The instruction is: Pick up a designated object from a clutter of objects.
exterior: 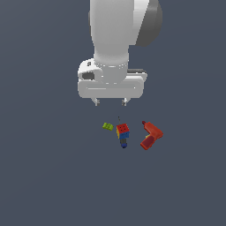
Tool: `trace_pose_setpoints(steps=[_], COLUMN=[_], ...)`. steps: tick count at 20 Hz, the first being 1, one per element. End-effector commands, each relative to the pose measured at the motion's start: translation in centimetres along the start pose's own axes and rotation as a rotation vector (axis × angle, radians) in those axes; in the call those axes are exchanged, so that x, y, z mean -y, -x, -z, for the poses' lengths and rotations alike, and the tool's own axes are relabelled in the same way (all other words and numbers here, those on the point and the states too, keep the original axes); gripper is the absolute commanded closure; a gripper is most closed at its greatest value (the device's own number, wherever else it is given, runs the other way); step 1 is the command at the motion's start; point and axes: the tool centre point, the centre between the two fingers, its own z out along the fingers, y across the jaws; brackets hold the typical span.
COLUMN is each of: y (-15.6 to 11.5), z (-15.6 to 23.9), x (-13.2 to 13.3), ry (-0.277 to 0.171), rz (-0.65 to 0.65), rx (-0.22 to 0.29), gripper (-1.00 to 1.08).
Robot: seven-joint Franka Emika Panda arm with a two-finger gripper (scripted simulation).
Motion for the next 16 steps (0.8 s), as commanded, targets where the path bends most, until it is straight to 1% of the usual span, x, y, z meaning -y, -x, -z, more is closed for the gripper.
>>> trace_pose_setpoints(steps=[1, 4, 9, 16], y=[0.0, -0.2, -1.1, -1.1], z=[0.0, 0.2, 1.1, 1.1], x=[0.0, -0.2, -1.0, -1.1], ry=[0.0, -0.004, -0.02, -0.02], rz=[0.0, -0.008, -0.039, -0.039], rx=[0.0, -0.008, -0.038, -0.038], gripper=[-0.92, -0.92, -0.92, -0.92])
